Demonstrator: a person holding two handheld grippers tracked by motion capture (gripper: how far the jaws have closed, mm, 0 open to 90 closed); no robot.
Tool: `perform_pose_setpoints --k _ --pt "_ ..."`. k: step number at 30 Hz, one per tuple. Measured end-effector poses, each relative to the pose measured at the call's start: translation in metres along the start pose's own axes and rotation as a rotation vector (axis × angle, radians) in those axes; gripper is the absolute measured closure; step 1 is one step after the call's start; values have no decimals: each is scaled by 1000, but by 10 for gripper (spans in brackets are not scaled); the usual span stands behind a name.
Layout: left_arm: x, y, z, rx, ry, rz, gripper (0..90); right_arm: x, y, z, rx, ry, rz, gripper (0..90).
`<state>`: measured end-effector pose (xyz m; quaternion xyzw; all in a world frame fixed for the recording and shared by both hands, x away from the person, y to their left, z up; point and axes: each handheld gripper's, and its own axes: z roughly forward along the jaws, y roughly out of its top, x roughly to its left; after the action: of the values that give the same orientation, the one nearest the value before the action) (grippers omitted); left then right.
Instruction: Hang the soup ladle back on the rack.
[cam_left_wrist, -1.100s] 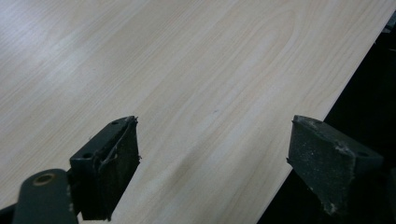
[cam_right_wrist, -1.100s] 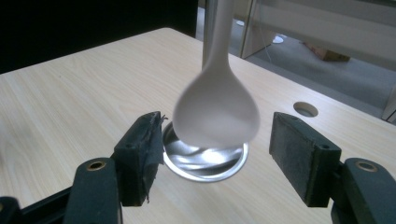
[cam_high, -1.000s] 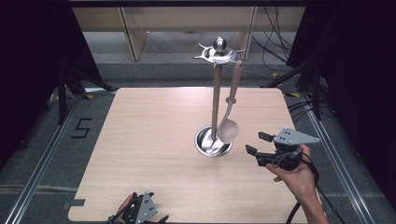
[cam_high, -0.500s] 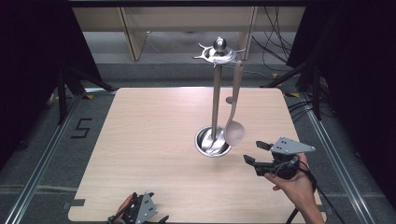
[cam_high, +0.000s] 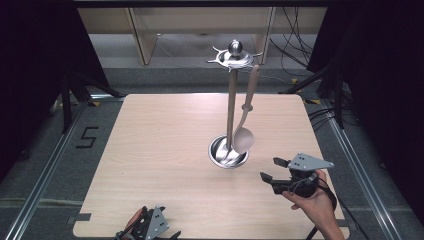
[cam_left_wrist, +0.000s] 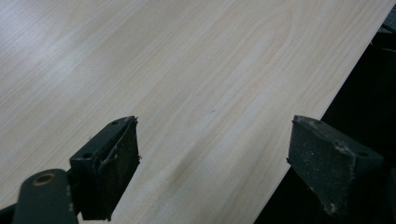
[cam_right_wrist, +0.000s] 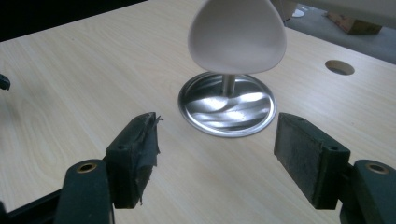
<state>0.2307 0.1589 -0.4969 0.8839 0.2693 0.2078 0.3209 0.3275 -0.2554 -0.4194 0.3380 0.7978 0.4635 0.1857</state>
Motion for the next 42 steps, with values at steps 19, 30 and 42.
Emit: perform_pose_setpoints --k 19,30,42 --pt "0 -1 0 -31 -12 -11 156 2 -28 5 62 25 3 293" --pt "0 -1 0 -30 -11 -12 156 1 -44 0 72 20 12 263" --pt "0 0 0 -24 -7 -9 156 8 -59 0 86 16 19 194"
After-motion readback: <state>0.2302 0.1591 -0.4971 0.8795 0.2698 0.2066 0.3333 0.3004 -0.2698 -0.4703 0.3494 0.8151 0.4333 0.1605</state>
